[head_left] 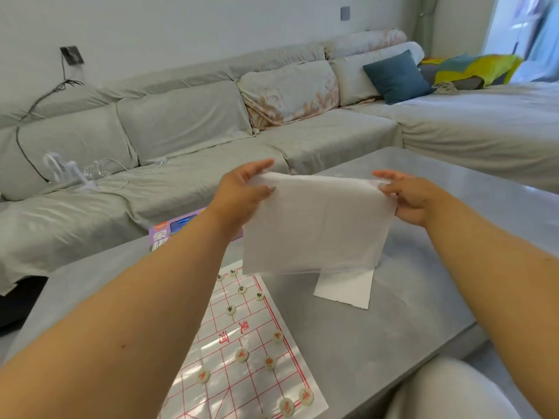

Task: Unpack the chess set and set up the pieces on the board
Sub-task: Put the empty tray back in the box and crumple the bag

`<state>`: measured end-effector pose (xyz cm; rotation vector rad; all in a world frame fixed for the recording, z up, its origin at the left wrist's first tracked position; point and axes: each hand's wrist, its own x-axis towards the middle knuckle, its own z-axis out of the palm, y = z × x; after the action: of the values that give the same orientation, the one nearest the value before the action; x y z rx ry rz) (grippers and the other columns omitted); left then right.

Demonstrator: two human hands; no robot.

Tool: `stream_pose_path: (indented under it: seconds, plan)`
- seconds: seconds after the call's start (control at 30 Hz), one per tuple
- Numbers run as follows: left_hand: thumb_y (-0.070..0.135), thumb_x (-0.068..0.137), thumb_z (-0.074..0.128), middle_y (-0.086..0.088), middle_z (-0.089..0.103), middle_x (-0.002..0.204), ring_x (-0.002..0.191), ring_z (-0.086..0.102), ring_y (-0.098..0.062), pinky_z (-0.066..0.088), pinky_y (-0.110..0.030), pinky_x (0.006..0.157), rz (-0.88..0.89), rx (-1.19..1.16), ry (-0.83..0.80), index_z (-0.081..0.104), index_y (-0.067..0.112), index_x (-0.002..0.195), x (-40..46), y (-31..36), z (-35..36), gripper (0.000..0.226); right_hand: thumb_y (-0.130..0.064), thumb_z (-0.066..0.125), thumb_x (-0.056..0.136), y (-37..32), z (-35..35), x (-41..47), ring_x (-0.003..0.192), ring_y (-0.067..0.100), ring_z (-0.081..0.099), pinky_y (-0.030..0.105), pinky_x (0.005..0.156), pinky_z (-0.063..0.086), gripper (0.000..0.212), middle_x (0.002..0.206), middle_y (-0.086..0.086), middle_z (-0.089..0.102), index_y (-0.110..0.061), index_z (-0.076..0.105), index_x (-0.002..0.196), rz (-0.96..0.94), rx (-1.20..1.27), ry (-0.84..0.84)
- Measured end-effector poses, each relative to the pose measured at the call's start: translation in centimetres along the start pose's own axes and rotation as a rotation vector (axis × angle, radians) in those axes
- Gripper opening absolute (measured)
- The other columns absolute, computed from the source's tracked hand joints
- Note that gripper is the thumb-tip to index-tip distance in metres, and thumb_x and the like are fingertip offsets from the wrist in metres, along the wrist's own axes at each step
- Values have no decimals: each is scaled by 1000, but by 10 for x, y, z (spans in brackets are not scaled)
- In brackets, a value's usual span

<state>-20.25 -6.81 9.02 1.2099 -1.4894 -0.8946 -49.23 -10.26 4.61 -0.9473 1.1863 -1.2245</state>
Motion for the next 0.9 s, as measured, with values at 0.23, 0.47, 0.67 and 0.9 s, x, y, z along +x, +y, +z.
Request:
stream_pose_path:
  seconds: [0.23, 0.47, 0.67, 0.9]
  plan:
    - [9, 82, 69, -7, 63, 109, 97, 62, -24, 53, -34, 82, 23, 375, 212, 64, 22, 112, -24, 7, -47, 33, 4, 61, 84, -17, 30, -27, 97, 23, 59, 31, 87, 49, 36, 112, 13, 61, -4, 59, 119, -211, -329, -71]
    - [24, 77, 76, -2, 59, 65, 63, 54, -20, 46, -28, 61, 18, 535, 409, 67, 14, 76, -58, 25, -88, 14, -24, 73, 79, -48, 67, -47, 67, 16, 53, 27, 62, 46, 14, 73, 4, 60, -16, 63, 75, -548, -609, 115]
    - [34, 64, 85, 1, 64, 79, 85, 63, -20, 52, -30, 77, -73, 825, 295, 68, 24, 76, -85, 55, -109, 23, -34, 60, 89, -84, 100, -90, 82, 17, 59, 34, 72, 53, 31, 97, 7, 63, -8, 58, 105, -698, -588, -38]
    - [27, 77, 78, -5, 72, 85, 74, 68, -16, 53, -28, 68, -13, 529, -45, 71, 15, 93, -115, 83, -84, 22, -21, 67, 86, -105, 154, -133, 65, 0, 56, 15, 59, 48, 16, 81, -3, 60, -9, 61, 94, -812, -507, -263]
